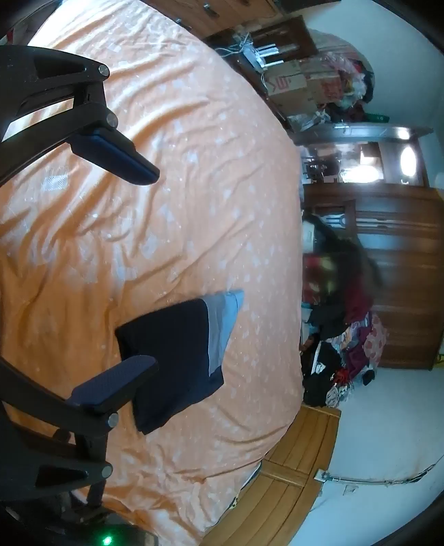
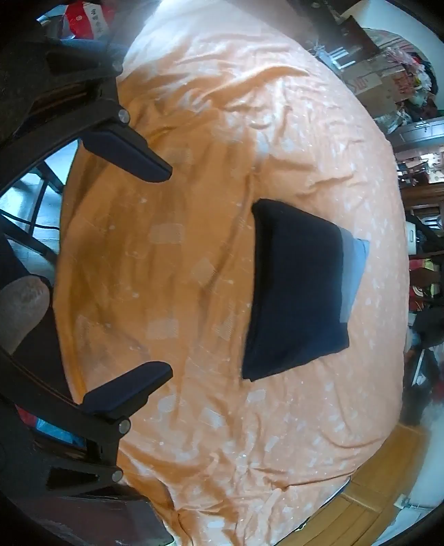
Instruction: Fold small clothes
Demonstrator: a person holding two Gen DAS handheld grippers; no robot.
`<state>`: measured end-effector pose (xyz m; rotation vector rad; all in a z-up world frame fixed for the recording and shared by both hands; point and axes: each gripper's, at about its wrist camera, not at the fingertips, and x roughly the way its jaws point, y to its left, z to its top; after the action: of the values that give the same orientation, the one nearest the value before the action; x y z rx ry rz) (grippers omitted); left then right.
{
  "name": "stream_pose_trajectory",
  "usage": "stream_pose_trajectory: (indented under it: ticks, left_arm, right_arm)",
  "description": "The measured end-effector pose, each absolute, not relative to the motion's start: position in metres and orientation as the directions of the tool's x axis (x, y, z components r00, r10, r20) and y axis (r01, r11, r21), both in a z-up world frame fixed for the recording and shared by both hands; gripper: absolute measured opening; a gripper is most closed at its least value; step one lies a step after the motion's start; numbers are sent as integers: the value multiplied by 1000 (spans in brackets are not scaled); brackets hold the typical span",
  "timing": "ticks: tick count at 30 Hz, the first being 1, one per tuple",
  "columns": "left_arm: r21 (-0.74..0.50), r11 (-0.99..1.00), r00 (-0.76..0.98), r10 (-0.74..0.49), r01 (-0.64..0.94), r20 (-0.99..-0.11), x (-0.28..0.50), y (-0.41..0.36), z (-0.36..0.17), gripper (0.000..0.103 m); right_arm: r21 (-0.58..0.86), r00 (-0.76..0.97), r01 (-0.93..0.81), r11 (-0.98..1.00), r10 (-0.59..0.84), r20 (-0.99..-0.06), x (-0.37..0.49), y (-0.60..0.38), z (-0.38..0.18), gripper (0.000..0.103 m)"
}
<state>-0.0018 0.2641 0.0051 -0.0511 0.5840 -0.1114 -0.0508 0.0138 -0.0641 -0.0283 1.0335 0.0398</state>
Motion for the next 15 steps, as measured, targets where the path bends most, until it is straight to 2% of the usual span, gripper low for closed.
stream_pose_trajectory:
  ticks: [15]
  left_arm:
    - [-191, 977, 808, -190, 99, -557, 4, 297, -22, 101]
  right_arm:
    - [-71, 455, 2, 997, -64, -888, -72, 21, -65, 103]
